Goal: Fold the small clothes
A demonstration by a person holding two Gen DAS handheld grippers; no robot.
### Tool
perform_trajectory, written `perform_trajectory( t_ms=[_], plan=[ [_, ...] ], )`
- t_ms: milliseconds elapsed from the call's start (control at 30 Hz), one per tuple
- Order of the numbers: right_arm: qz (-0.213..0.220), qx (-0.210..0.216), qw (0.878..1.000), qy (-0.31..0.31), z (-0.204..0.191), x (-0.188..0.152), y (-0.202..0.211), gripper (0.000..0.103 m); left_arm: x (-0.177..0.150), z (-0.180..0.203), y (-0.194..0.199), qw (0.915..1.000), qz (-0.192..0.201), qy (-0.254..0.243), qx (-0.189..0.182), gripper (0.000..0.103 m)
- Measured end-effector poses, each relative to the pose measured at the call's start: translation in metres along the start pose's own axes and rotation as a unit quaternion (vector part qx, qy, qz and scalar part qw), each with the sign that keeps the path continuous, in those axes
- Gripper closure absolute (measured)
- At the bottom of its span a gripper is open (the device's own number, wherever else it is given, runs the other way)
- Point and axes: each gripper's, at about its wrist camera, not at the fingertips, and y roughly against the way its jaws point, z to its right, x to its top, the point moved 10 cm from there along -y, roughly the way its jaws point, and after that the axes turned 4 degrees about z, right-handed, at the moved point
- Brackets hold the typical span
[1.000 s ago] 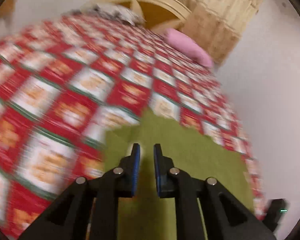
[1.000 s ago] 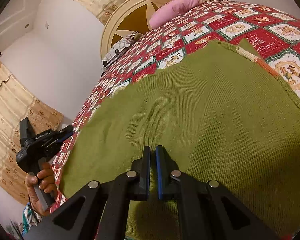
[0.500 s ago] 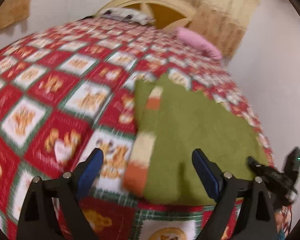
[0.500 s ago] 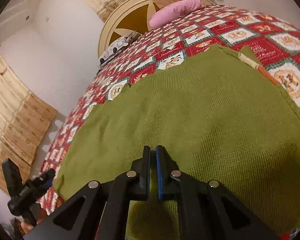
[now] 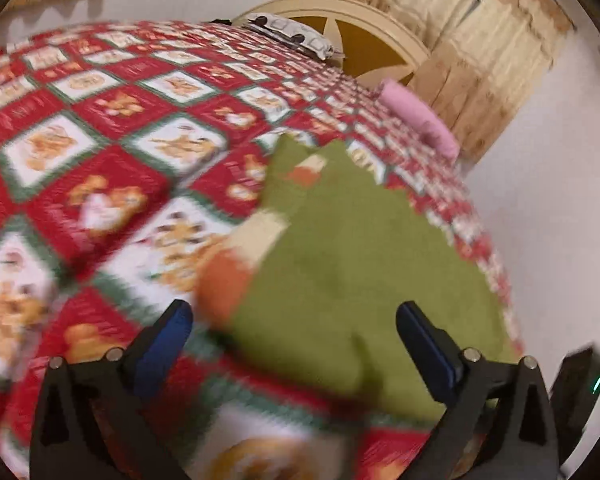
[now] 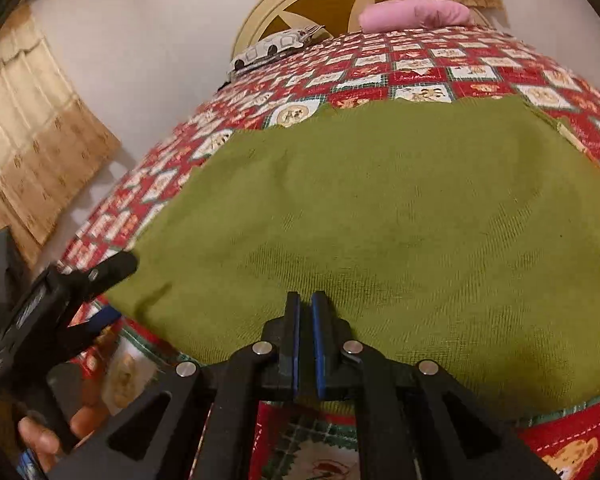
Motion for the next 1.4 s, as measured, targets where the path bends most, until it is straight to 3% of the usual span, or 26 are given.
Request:
perform_trajectory(
  t_ms=[33, 200, 300, 467, 567, 633, 700, 767, 800, 900, 1000, 1067, 1167, 1300, 1400],
  plan=[
    [0.001, 0.007, 1.000, -0.007, 0.002, -0.001, 0.000, 0.097, 0.003, 0.006, -0.005, 0.9999, 0.000, 0.011, -0.012, 0.019],
    [0.002, 0.008, 1.000, -0.010, 0.001, -0.001, 0.001, 0.097, 0.013, 0.005, -0.020, 0.9987, 0.011, 0.049, 0.006, 0.045],
    [0.002, -0.002, 1.000, -0.010, -0.003, 0.004, 0.003, 0.097, 0.008, 0.005, -0.018, 0.9995, 0.013, 0.025, 0.014, 0.067],
    [0.039, -0.023, 0.999, -0.026, -0.004, 0.035, 0.001, 0.097, 0.010, 0.004, -0.017, 0.9995, 0.012, 0.026, 0.008, 0.065],
    [0.015, -0.033, 0.999, -0.020, -0.002, 0.038, -0.026, 0.097, 0.013, 0.003, -0.019, 0.9994, 0.015, 0.031, 0.010, 0.051],
    [0.018, -0.037, 0.999, -0.012, -0.002, 0.037, -0.028, 0.097, 0.016, 0.002, -0.023, 0.9992, 0.015, 0.035, 0.012, 0.029],
    [0.023, -0.042, 0.999, -0.005, -0.003, 0.036, -0.026, 0.097, 0.020, -0.001, -0.027, 0.9988, 0.020, 0.040, 0.021, 0.029],
    [0.028, -0.035, 0.999, -0.011, -0.002, 0.035, -0.025, 0.097, 0.022, 0.001, -0.030, 0.9989, 0.020, 0.034, 0.024, 0.046],
    [0.028, -0.029, 0.999, -0.018, -0.001, 0.035, -0.024, 0.097, 0.021, 0.004, -0.031, 0.9992, 0.016, 0.027, 0.023, 0.067],
    [0.027, -0.005, 0.999, -0.044, 0.003, 0.037, -0.015, 0.097, 0.024, 0.016, -0.028, 0.9993, 0.026, -0.012, 0.022, 0.072],
    [0.040, -0.018, 0.998, -0.043, 0.014, 0.041, 0.001, 0.097, 0.032, 0.039, -0.021, 0.9965, 0.047, -0.066, 0.021, 0.075],
    [0.046, -0.036, 0.997, -0.044, 0.031, 0.039, 0.017, 0.097, 0.036, 0.066, -0.015, 0.9920, 0.062, -0.109, 0.007, 0.077],
    [0.053, -0.049, 0.995, -0.076, 0.063, 0.030, 0.040, 0.097, 0.027, 0.121, -0.011, 0.9774, 0.075, -0.197, -0.016, 0.079],
    [0.063, -0.015, 0.989, -0.131, 0.094, 0.019, 0.057, 0.097, -0.015, 0.183, -0.020, 0.9549, 0.052, -0.286, -0.061, 0.079],
    [0.060, 0.024, 0.983, -0.171, 0.099, 0.016, 0.061, 0.097, -0.055, 0.202, -0.038, 0.9357, 0.014, -0.347, -0.062, 0.079]
  ],
)
